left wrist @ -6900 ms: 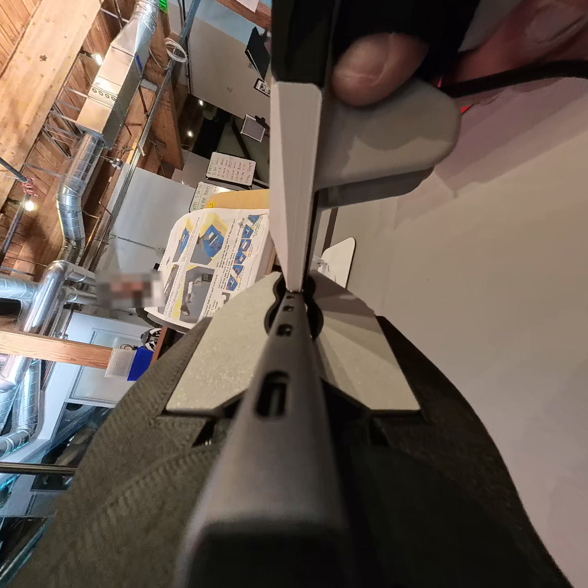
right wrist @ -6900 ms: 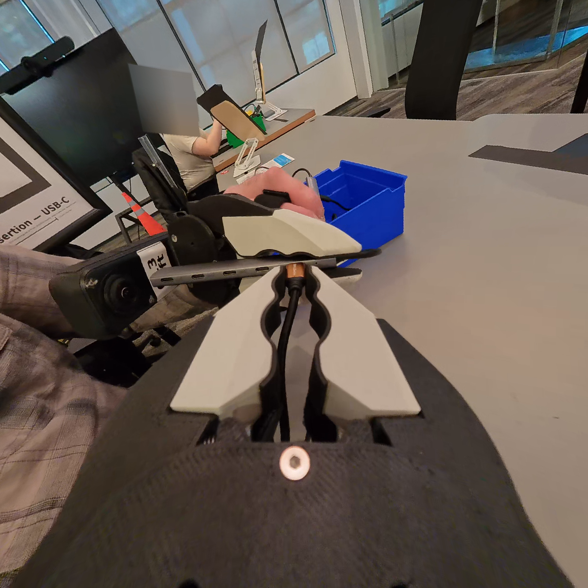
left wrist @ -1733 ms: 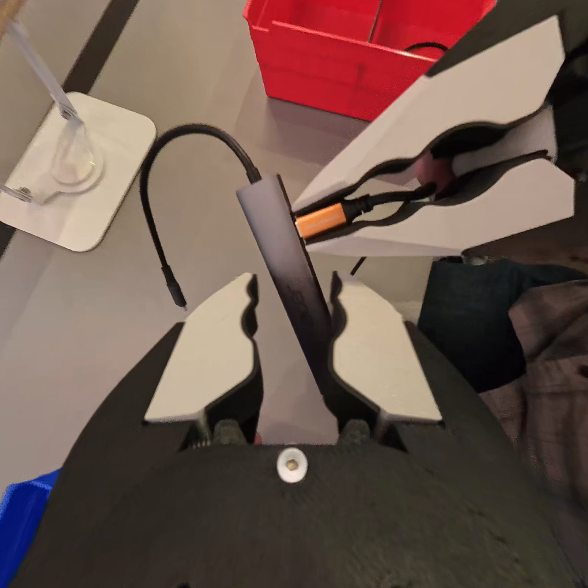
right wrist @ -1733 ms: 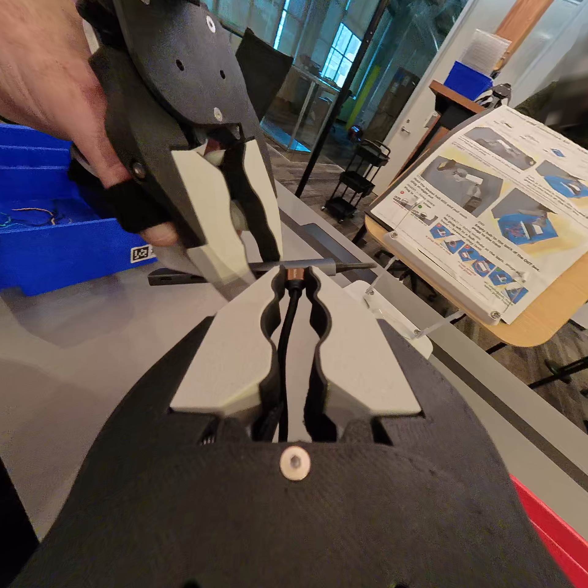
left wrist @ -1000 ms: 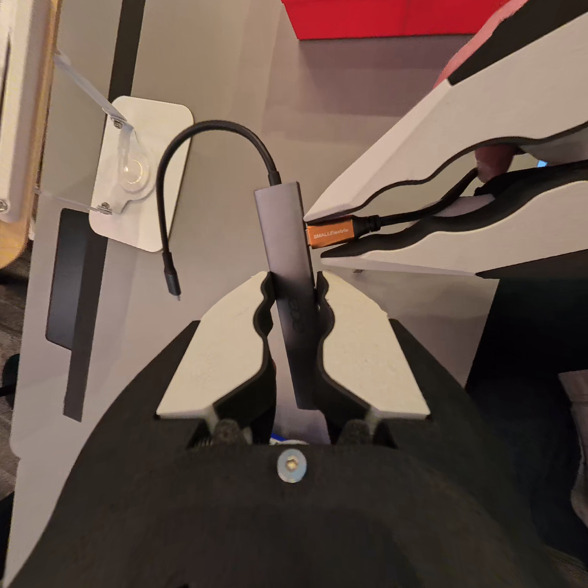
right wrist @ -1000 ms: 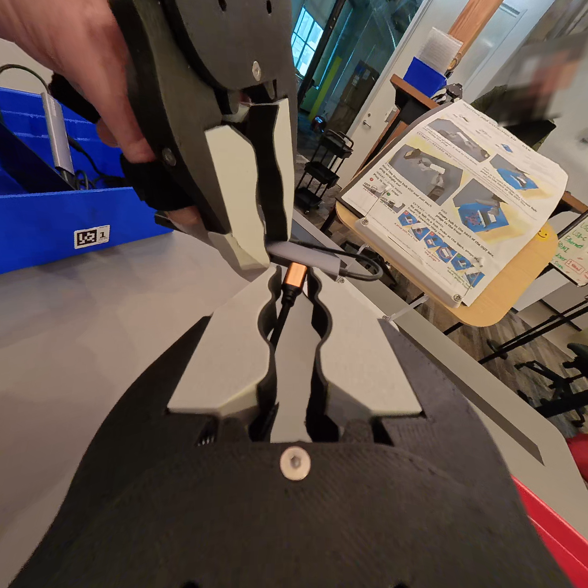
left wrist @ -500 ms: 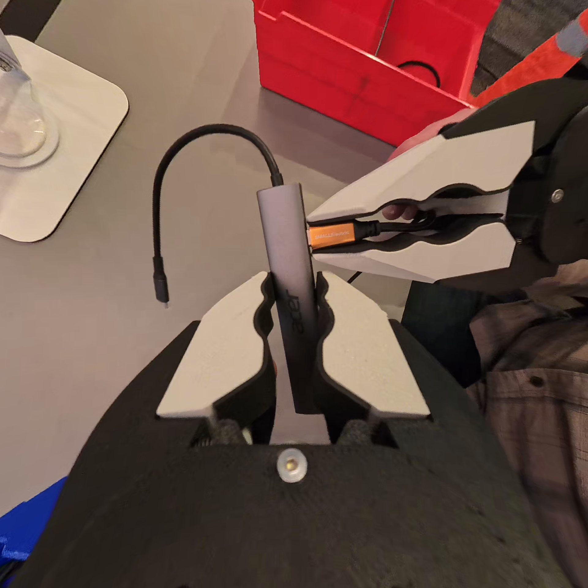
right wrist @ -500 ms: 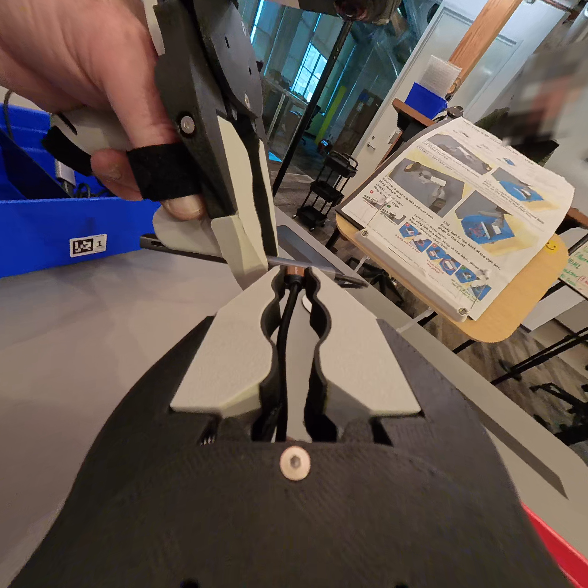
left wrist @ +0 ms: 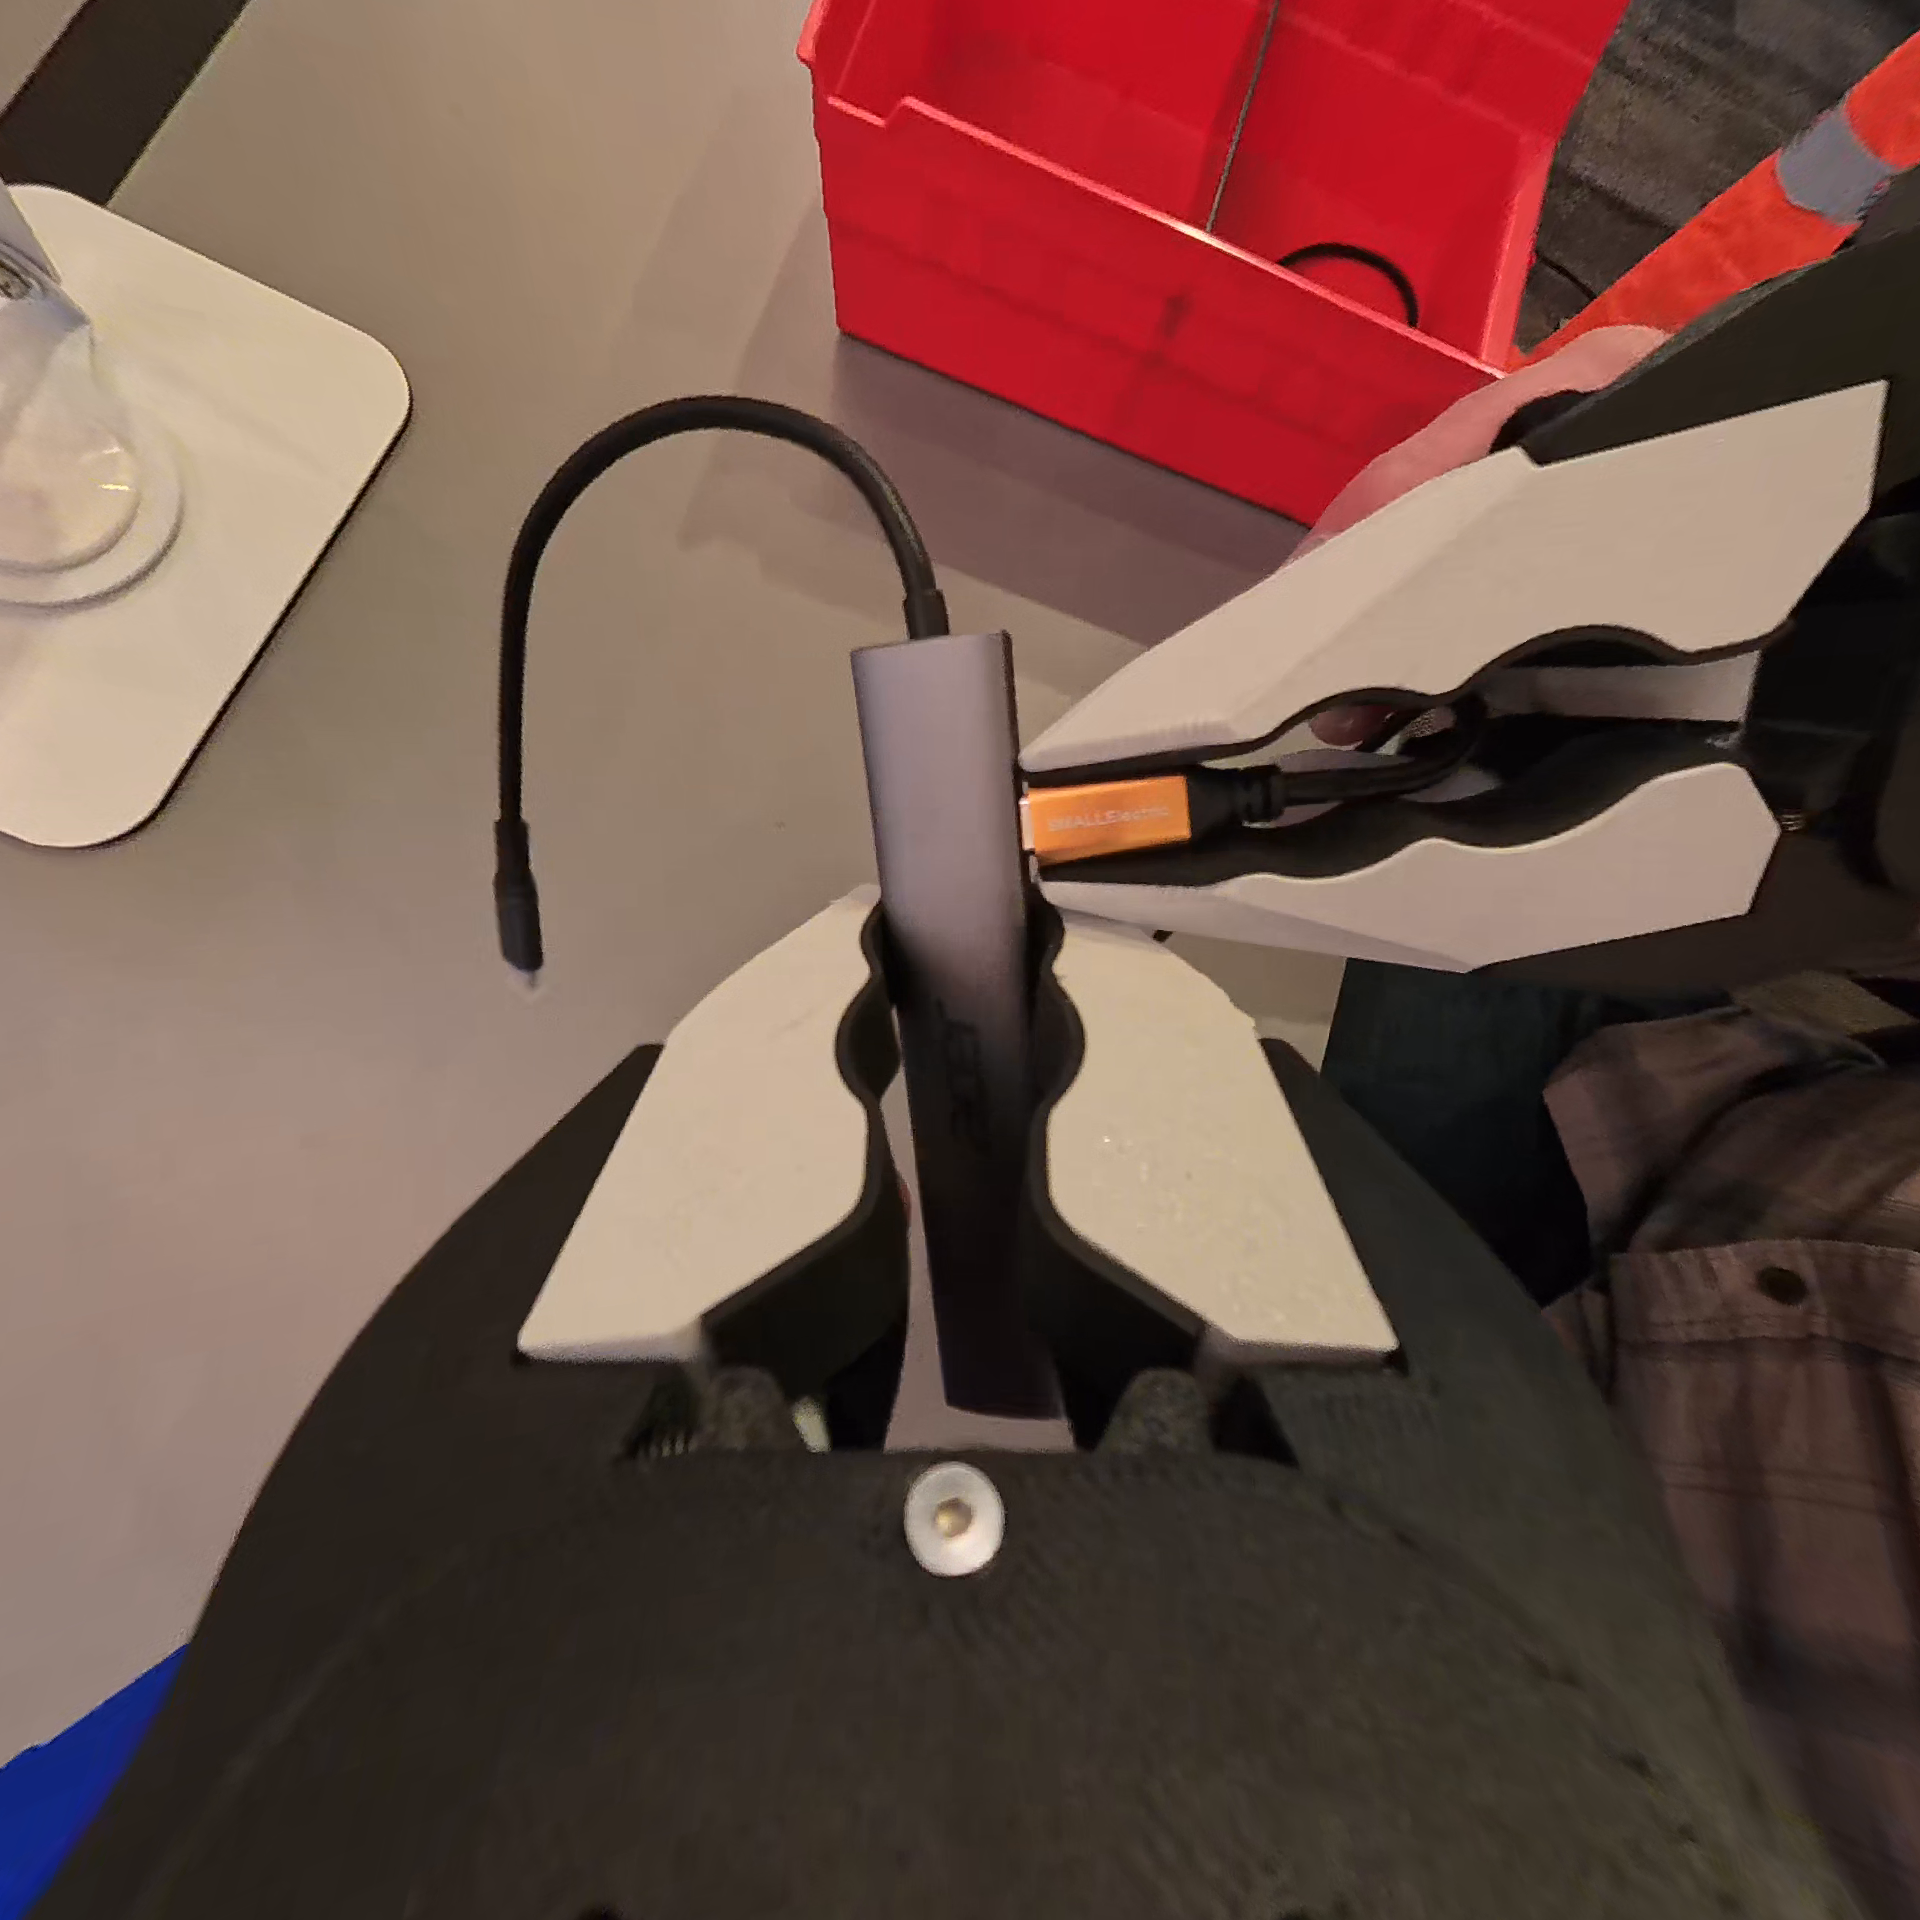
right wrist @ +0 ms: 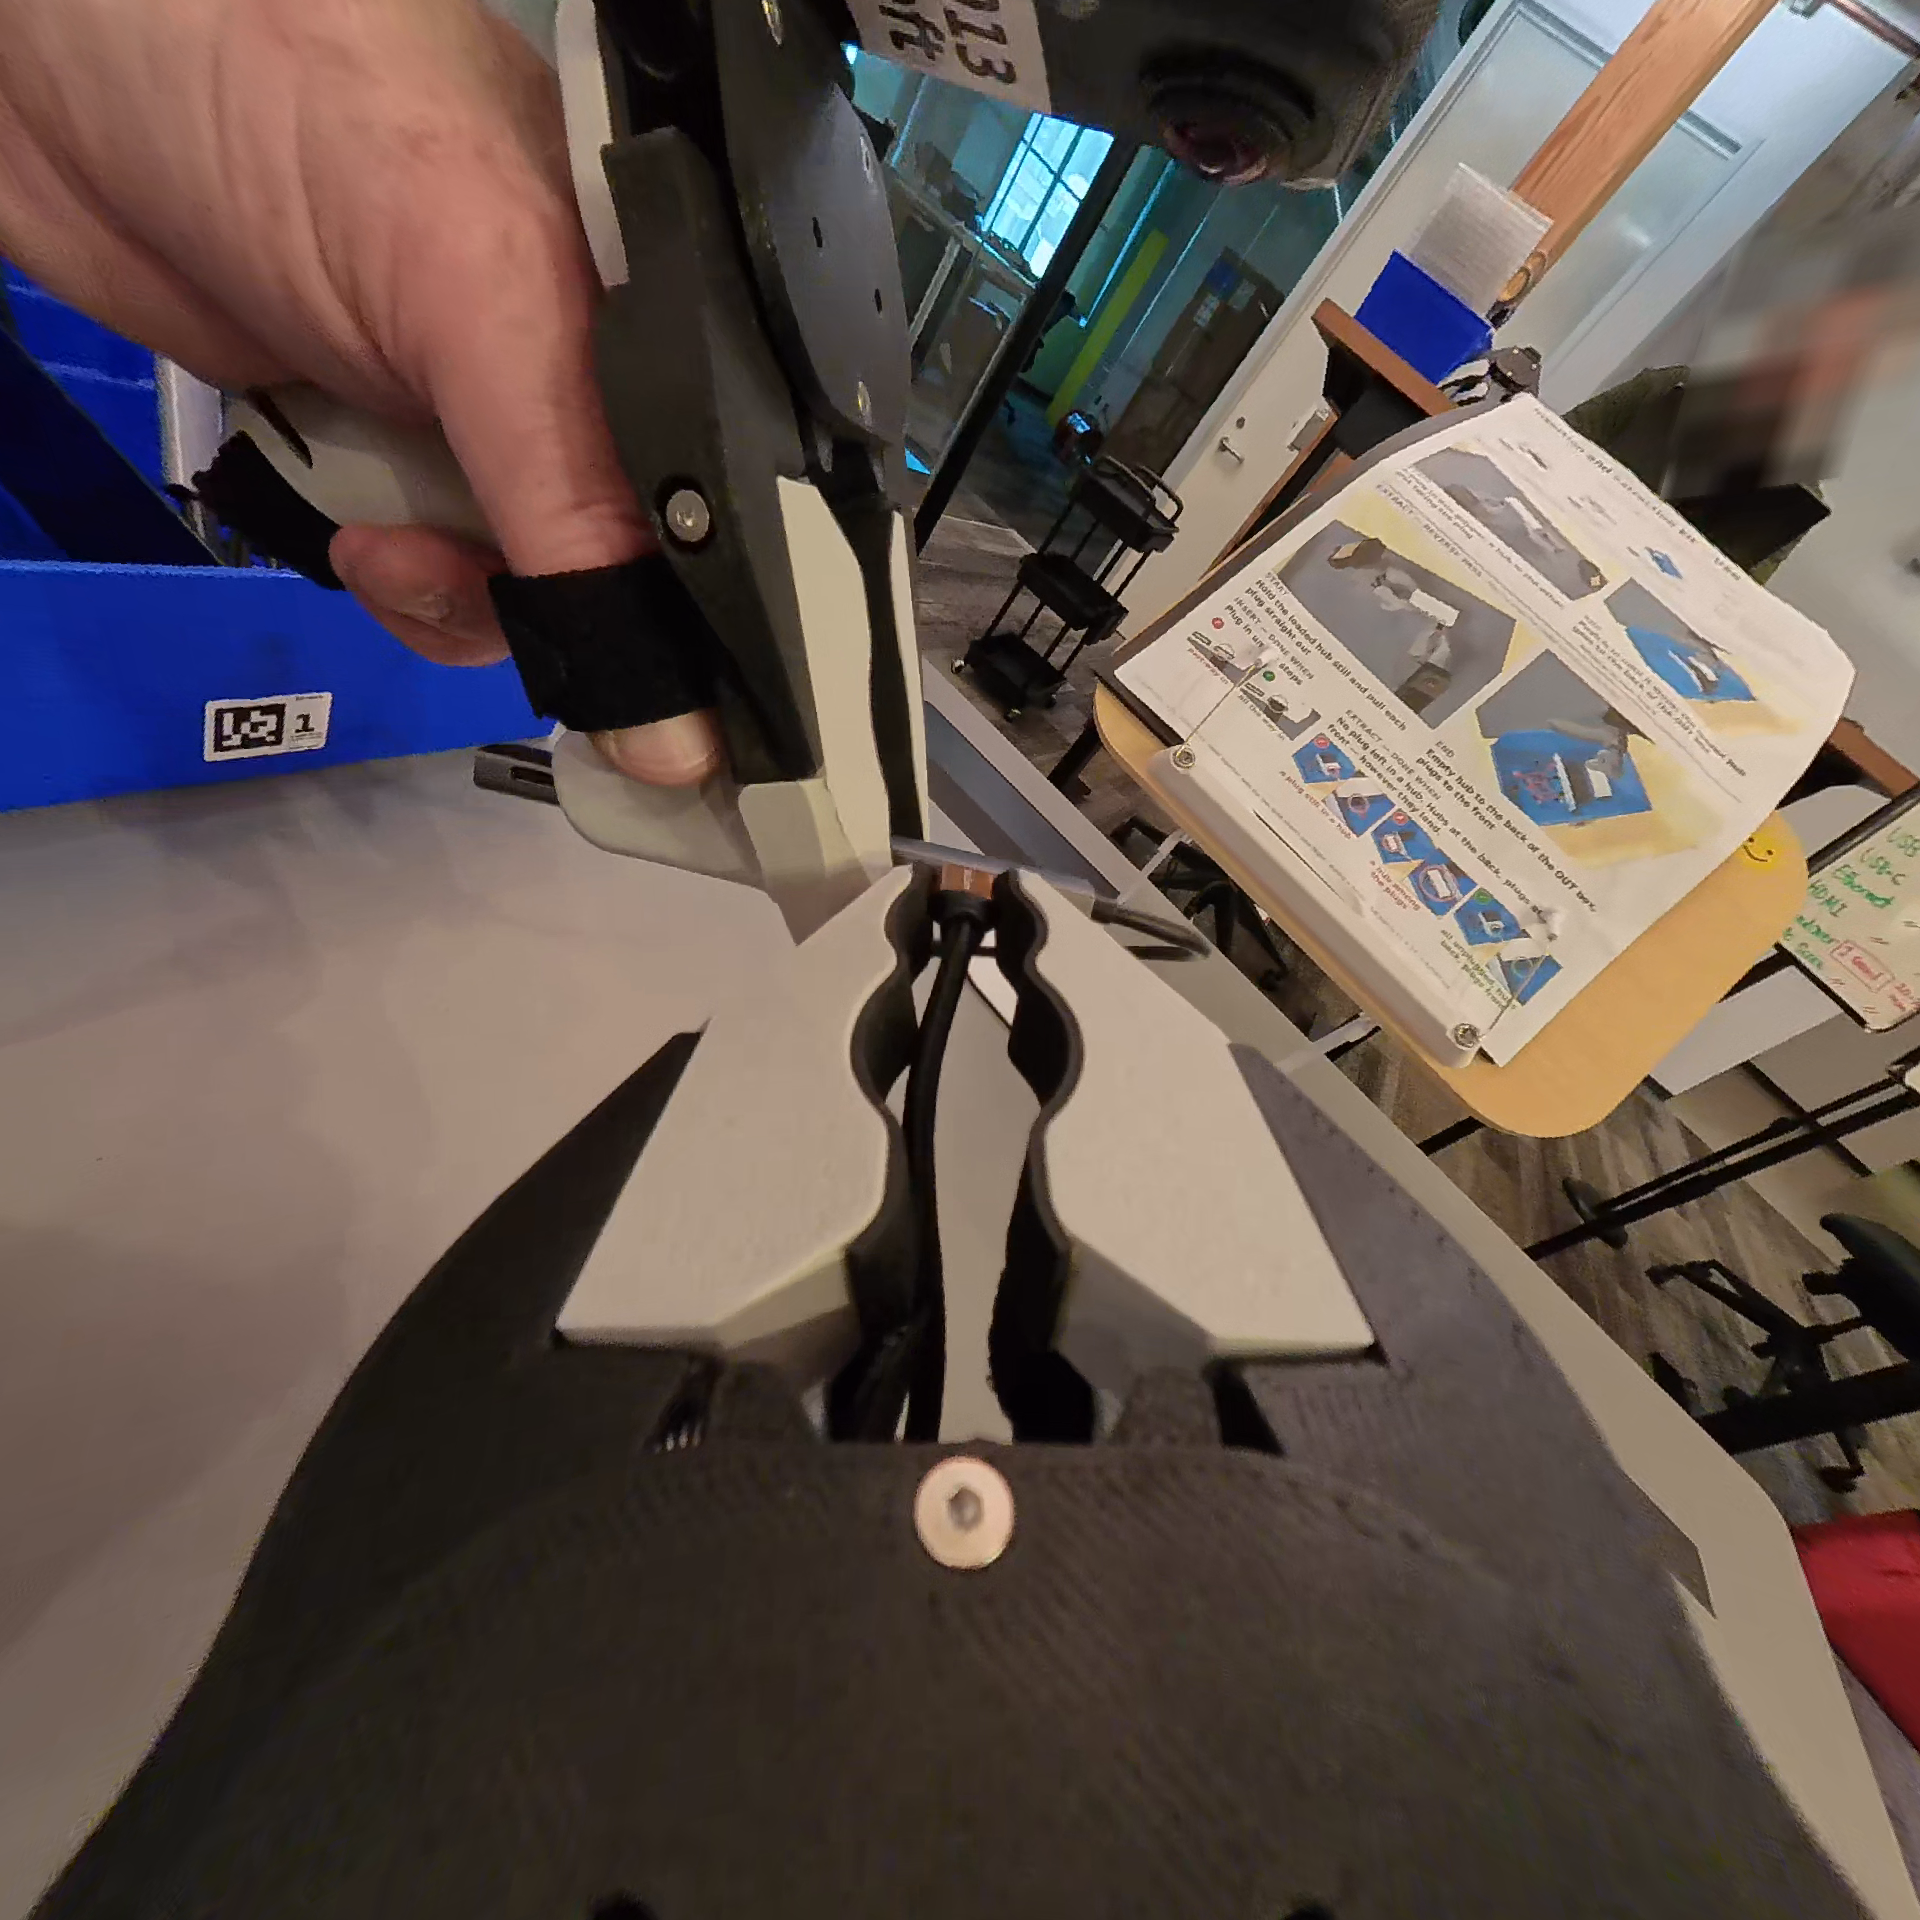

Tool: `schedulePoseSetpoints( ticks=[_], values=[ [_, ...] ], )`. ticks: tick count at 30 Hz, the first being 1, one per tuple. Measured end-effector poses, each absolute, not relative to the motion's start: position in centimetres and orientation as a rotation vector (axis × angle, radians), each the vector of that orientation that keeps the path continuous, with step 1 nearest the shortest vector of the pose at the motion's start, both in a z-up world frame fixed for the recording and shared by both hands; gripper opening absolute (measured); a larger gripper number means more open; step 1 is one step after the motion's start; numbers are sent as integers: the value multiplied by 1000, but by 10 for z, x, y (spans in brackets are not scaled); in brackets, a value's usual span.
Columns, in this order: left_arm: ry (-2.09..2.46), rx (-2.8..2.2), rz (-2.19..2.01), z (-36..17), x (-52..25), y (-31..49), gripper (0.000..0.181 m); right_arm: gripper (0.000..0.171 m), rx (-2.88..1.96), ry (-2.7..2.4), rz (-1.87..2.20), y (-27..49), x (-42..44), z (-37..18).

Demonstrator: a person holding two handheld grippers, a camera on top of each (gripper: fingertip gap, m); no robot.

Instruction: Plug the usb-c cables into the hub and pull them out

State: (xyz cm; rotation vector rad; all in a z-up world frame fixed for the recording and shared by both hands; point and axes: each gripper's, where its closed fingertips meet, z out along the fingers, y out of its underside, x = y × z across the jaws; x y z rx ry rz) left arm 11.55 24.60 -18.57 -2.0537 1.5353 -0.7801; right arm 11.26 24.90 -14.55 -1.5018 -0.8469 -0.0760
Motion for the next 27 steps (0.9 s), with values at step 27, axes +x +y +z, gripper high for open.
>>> schedulePoseSetpoints(
  ticks=[27],
  values=[
    [1532, -1889, -734, -175, 118, 247, 21, 10, -1535, -827, 65, 244, 112, -136]
  ],
)
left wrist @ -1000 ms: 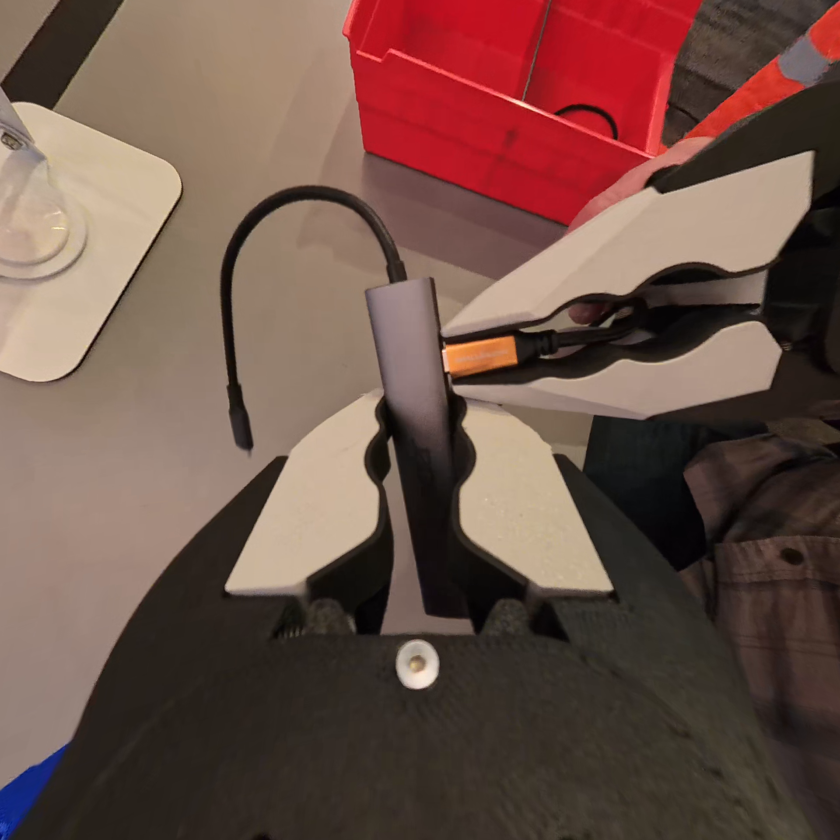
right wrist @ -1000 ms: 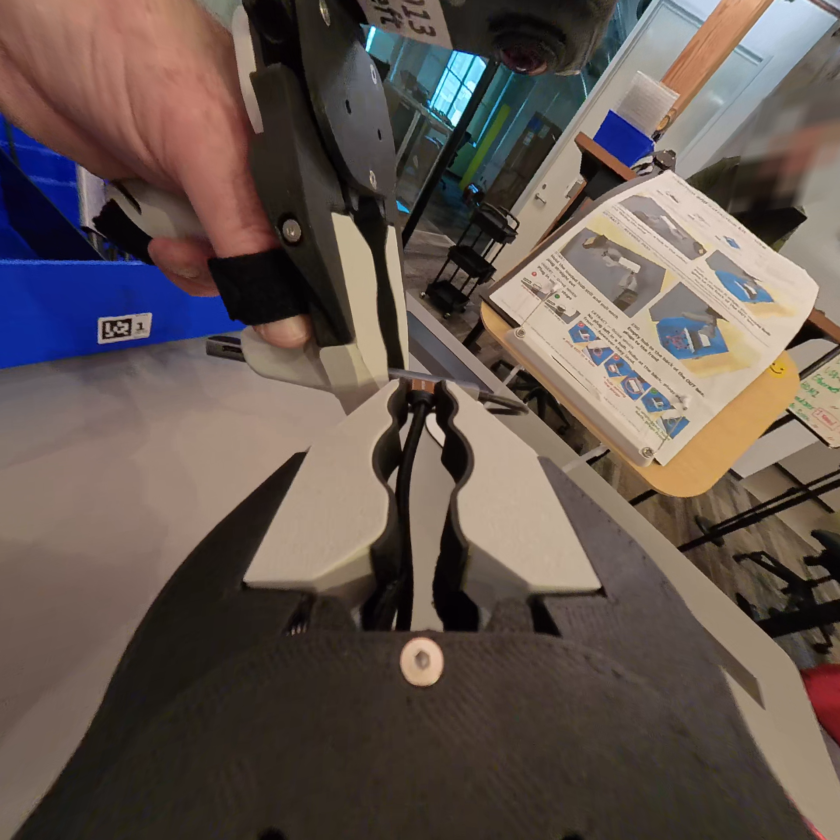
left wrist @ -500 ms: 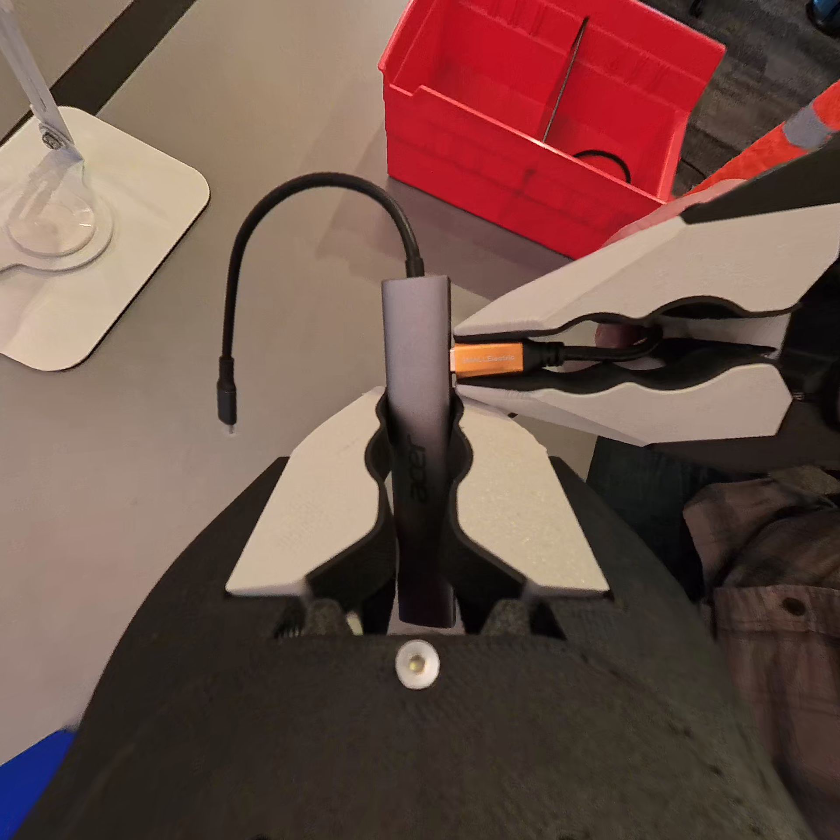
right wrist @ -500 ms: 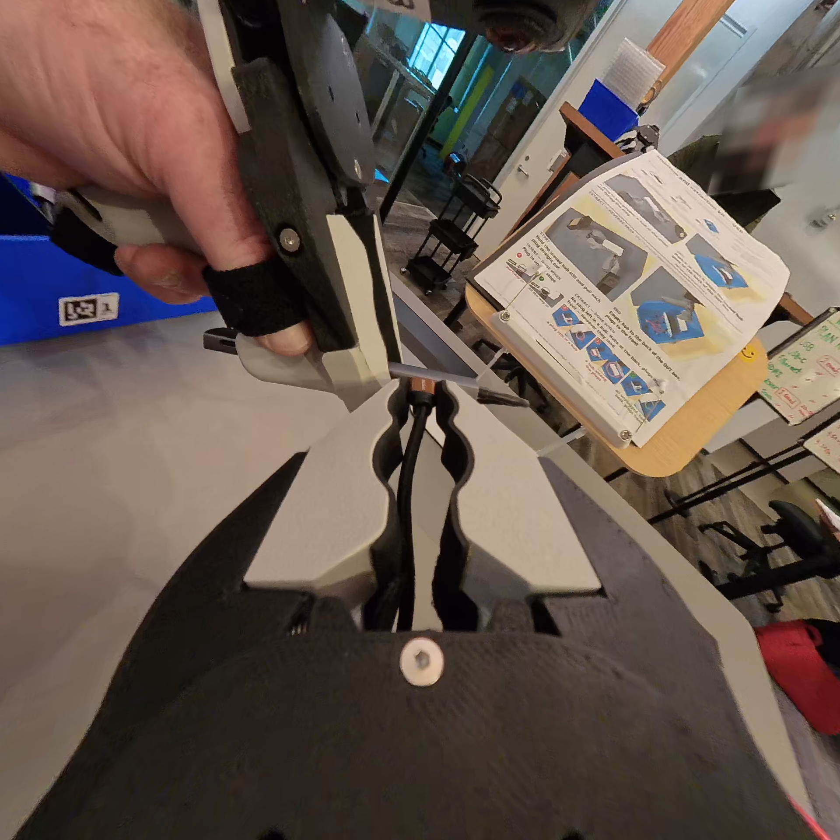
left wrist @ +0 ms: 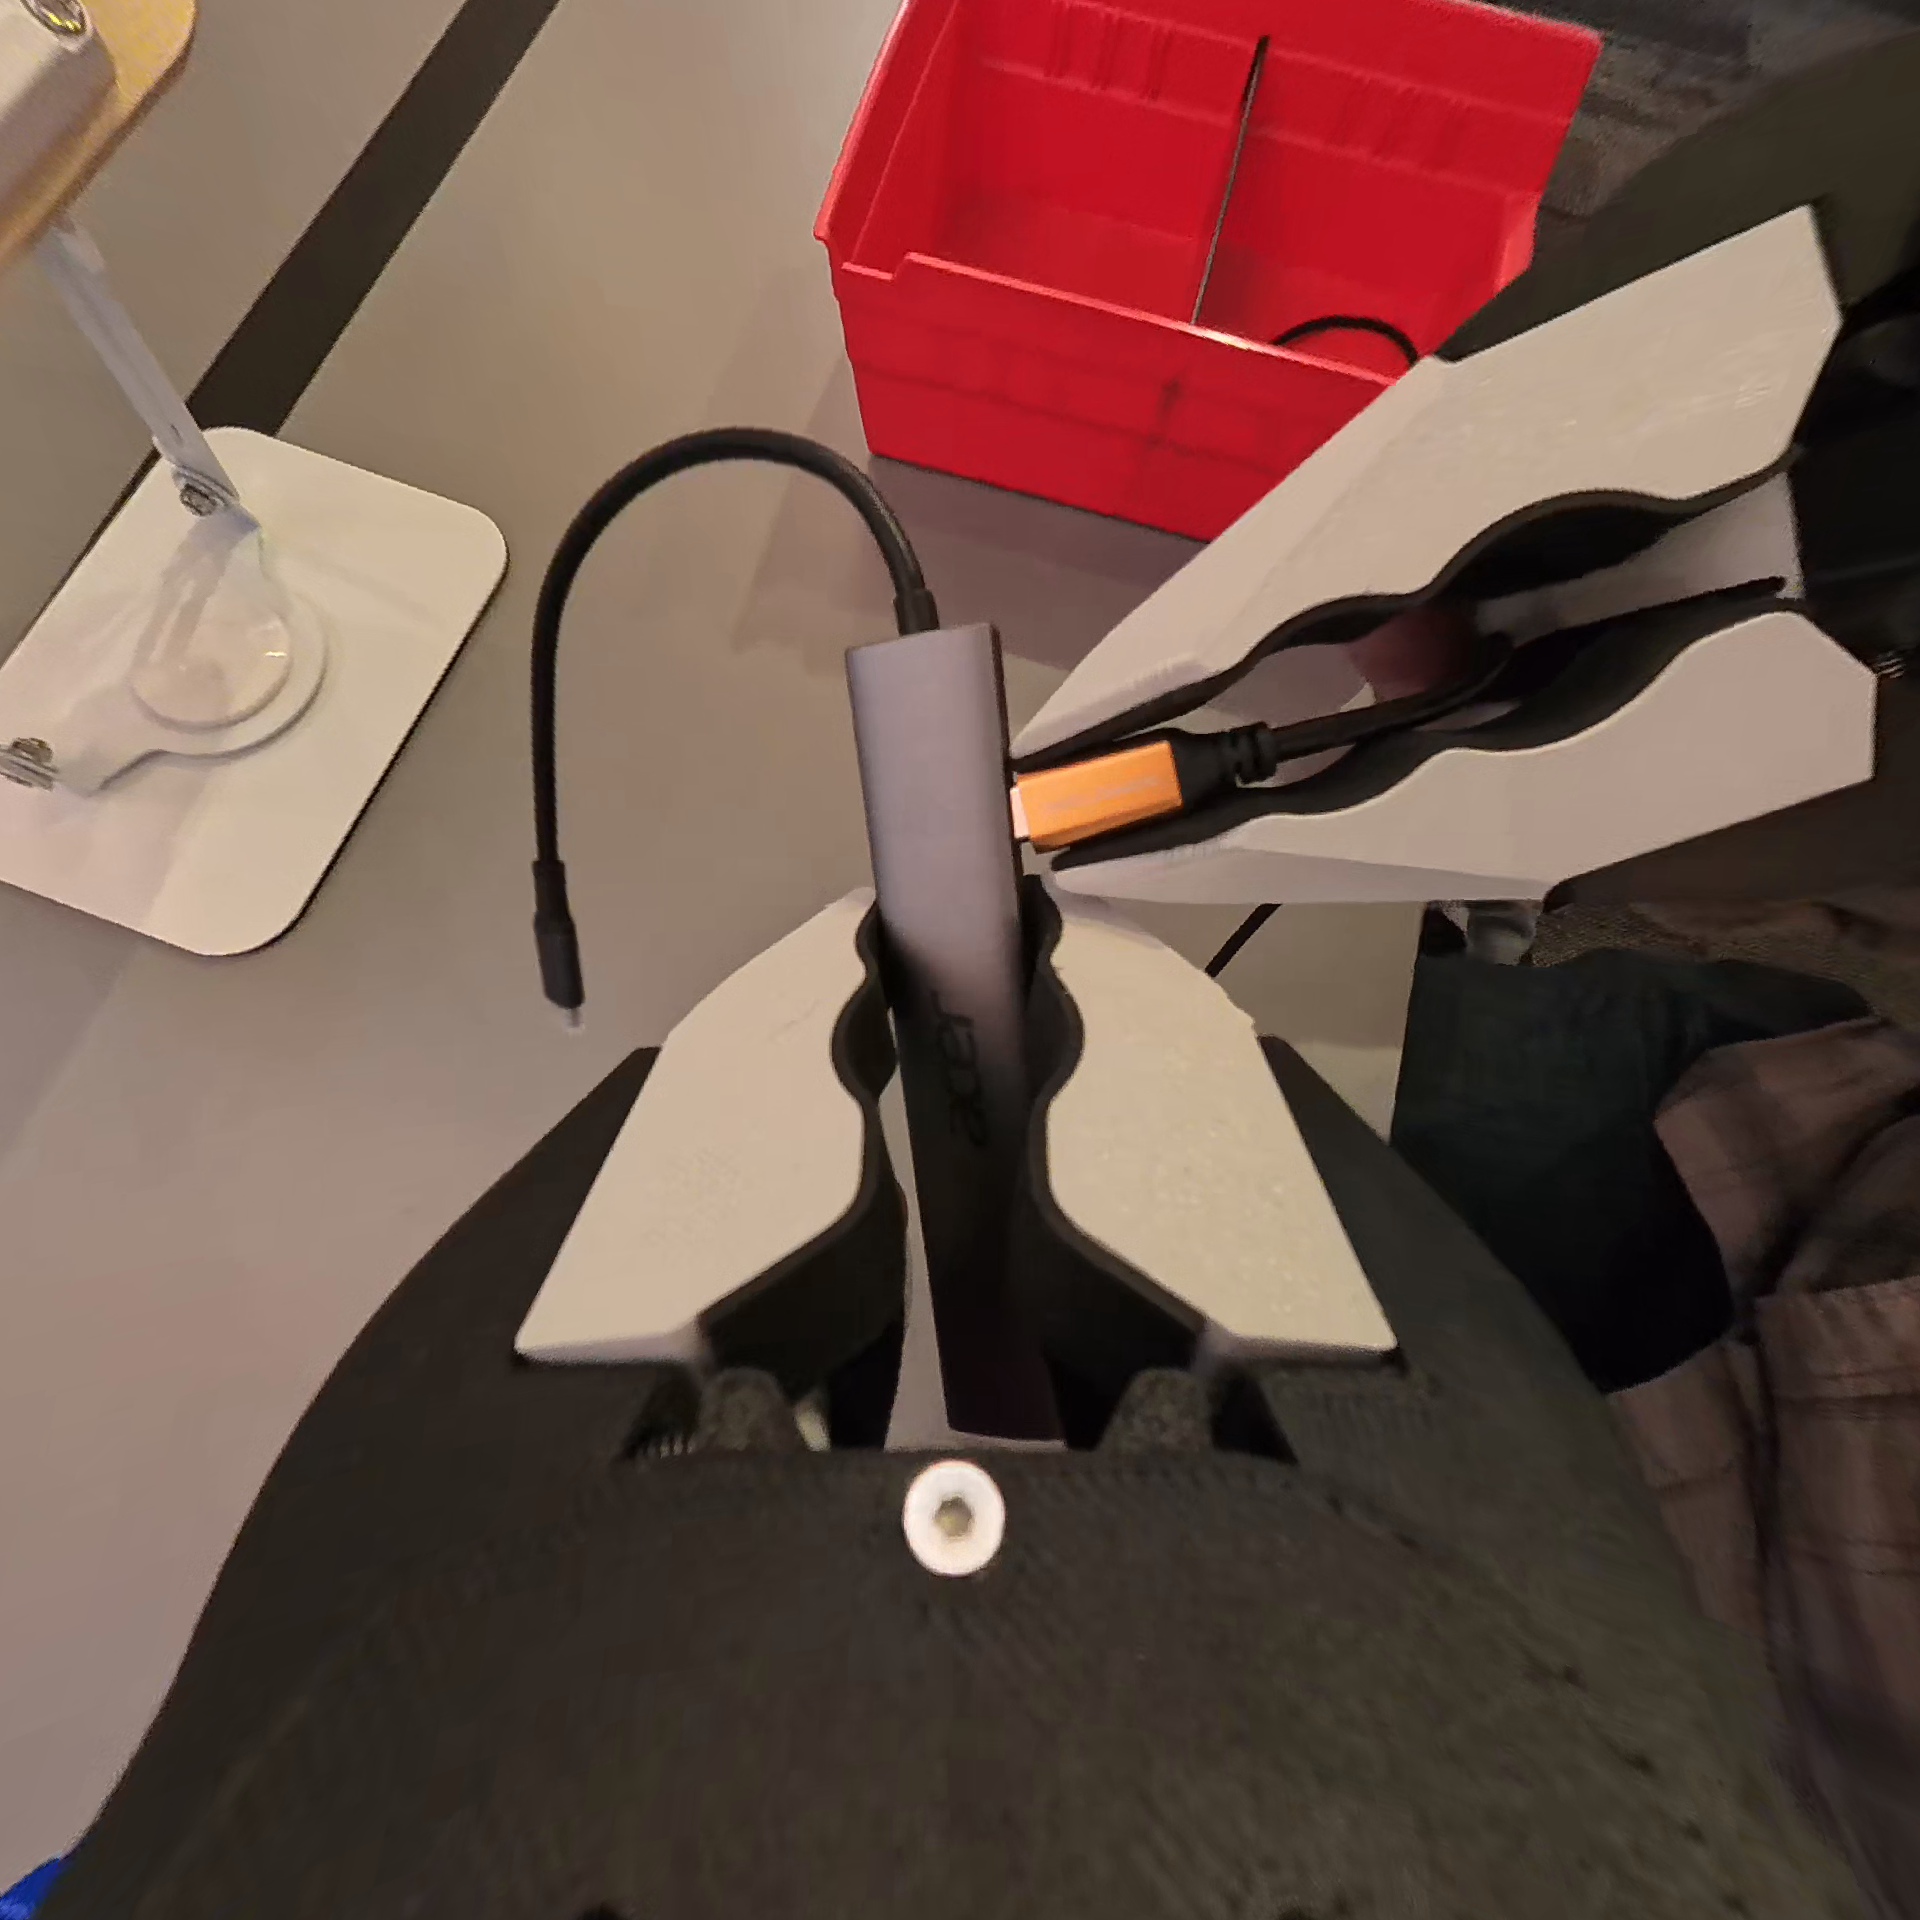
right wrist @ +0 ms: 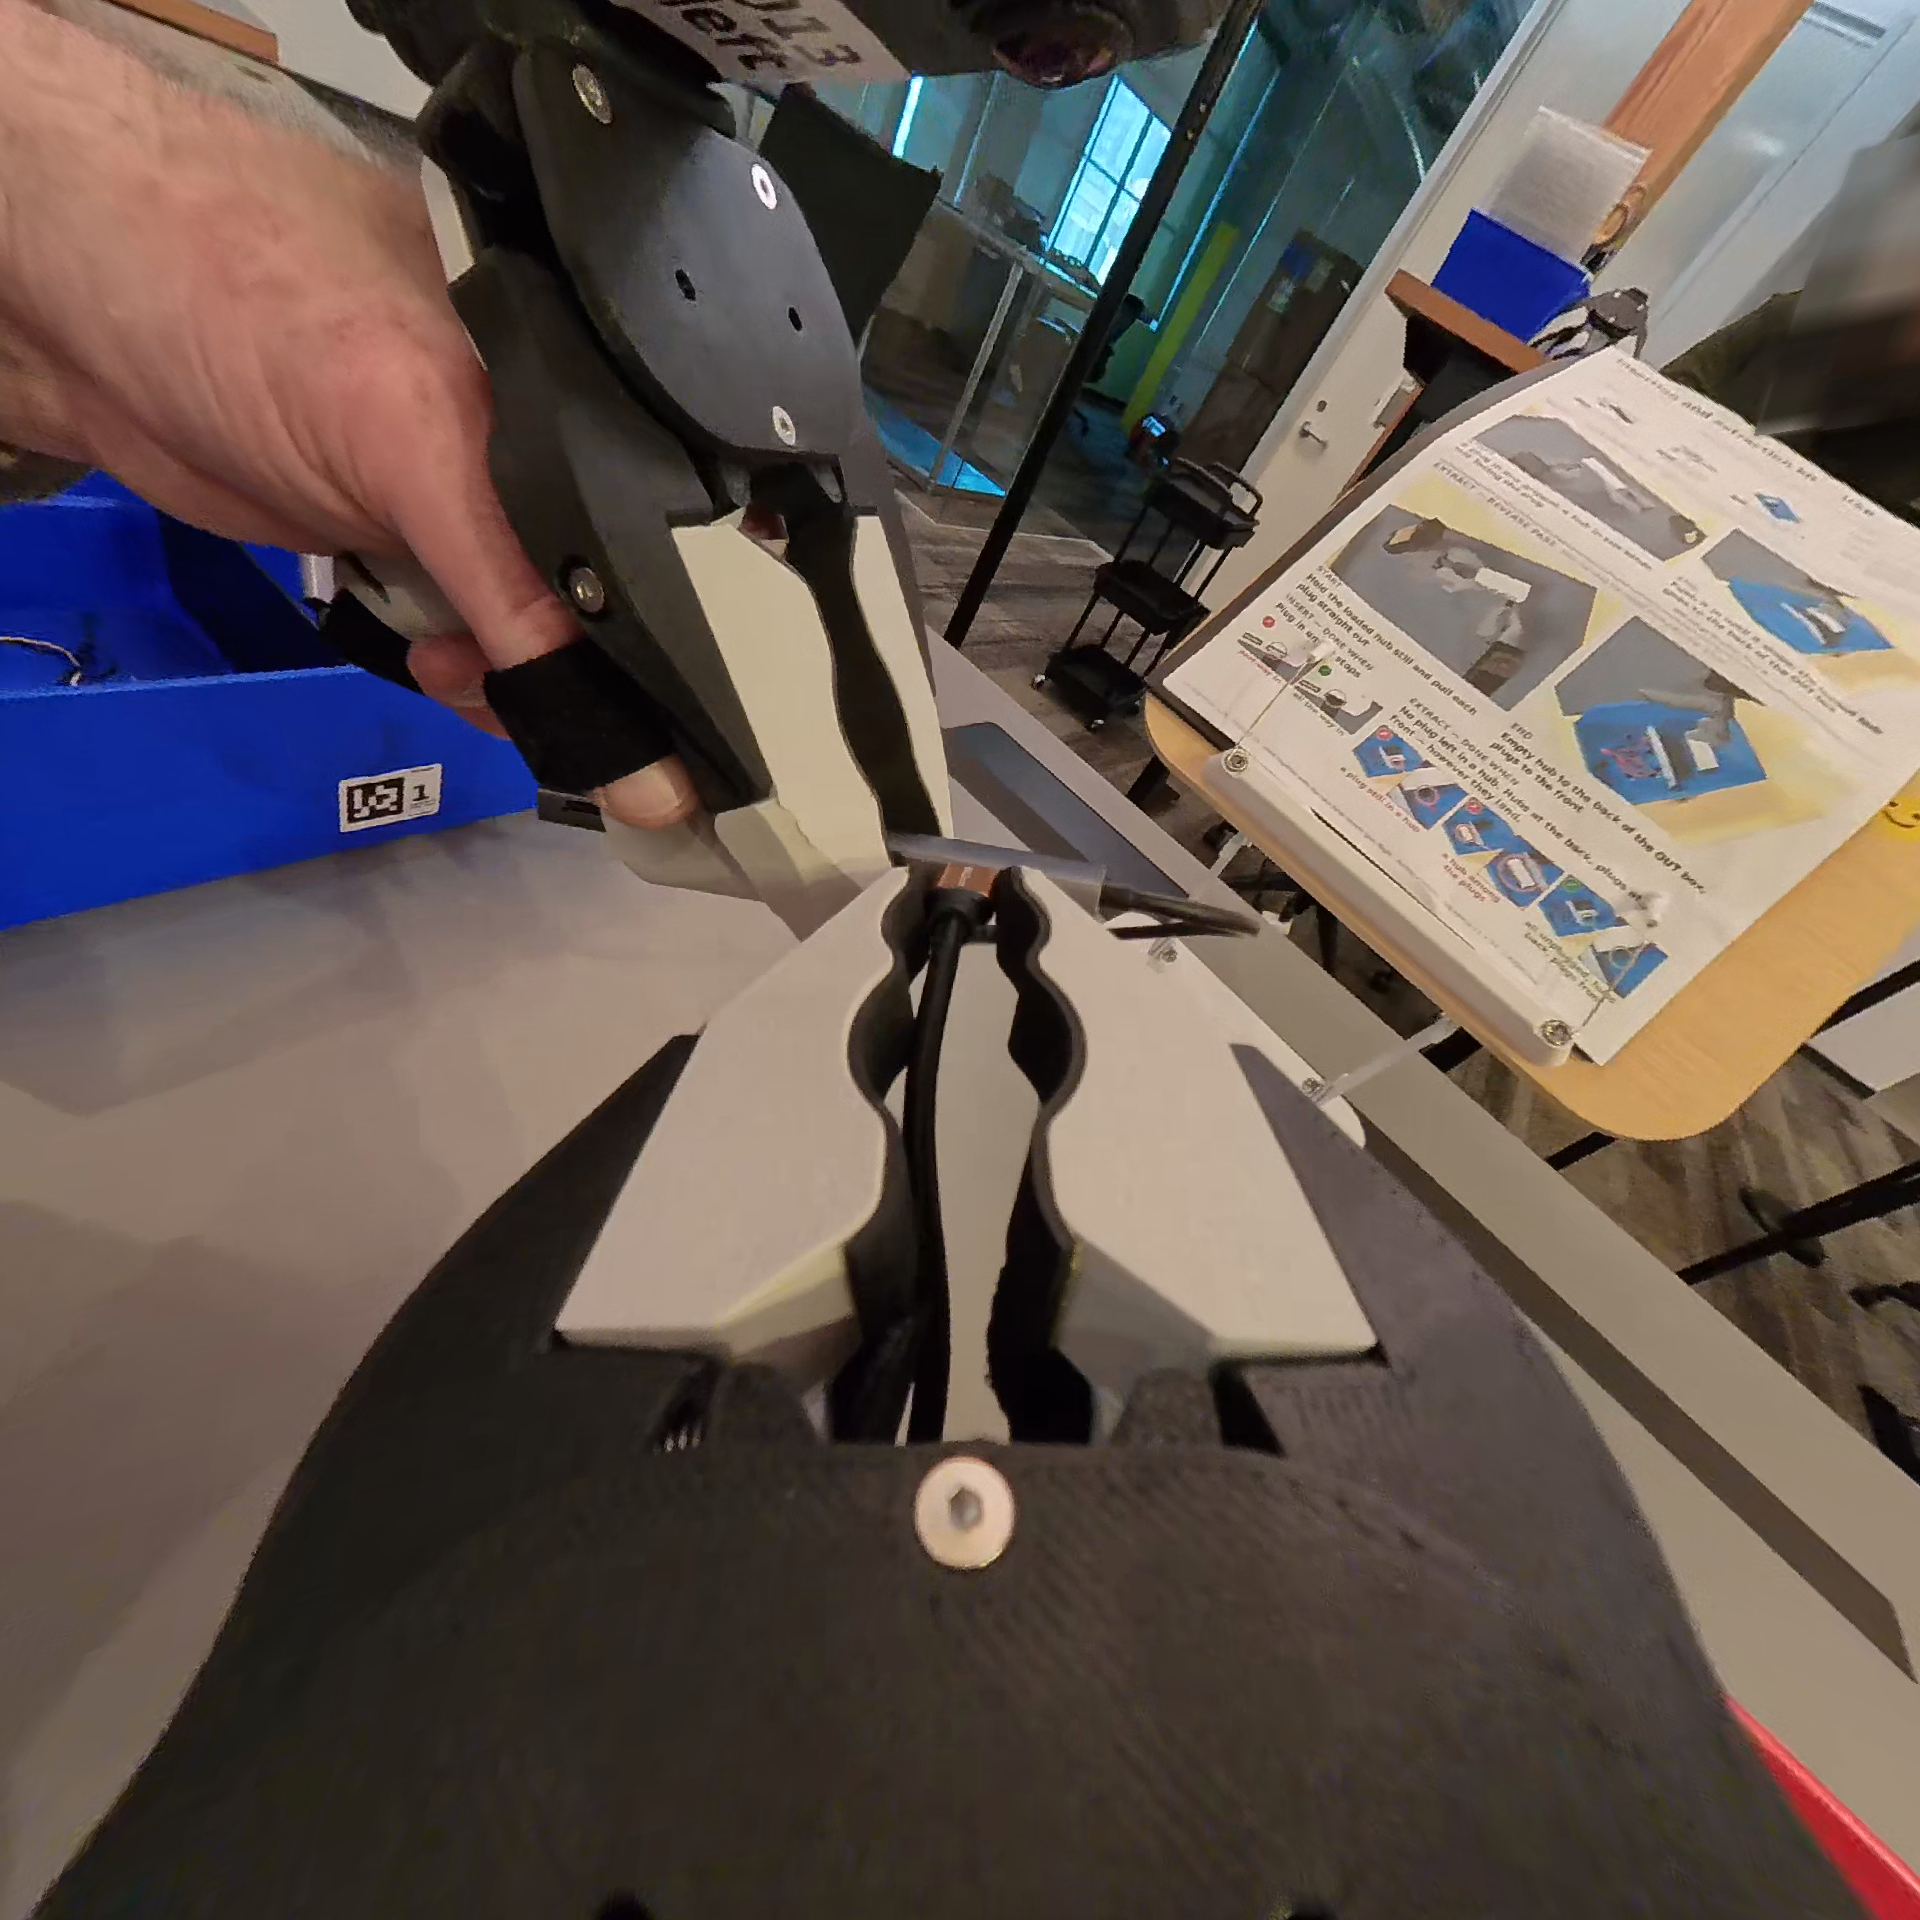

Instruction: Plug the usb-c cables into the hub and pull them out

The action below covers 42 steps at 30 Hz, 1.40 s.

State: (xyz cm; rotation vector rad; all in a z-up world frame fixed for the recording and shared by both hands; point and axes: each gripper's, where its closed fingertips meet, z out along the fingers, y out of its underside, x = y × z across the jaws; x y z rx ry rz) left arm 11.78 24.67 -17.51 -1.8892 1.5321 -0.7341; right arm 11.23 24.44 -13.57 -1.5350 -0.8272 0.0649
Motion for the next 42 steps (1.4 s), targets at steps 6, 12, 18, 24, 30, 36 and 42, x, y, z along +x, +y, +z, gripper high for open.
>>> schedulePoseSetpoints(
  ticks=[6, 12, 18, 24, 30, 36, 42],
  values=[
    [1396, -1923, -759, -171, 116, 255, 20, 10, -1493, -878, -214, 240, 108, -127],
    [1281, -1949, -732, -171, 94, 272, 20, 9, -1476, -878, -168, 234, 101, -117],
    [1219, -1953, -700, -177, 81, 271, 20, 9, -1512, -836, -11, 237, 118, -110],
    [1239, -1925, -694, -187, 69, 251, 20, 9, -1563, -739, 25, 240, 182, -78],
    [1190, -1940, -737, -203, 58, 241, 20, 9, -1614, -570, -90, 238, 295, -50],
    [1193, -1938, -758, -216, 57, 232, 20, 9, -1665, -333, -171, 231, 409, -80],
    [1198, -1944, -766, -228, 60, 227, 20, 9, -1671, -162, -141, 221, 462, -128]
  ],
)
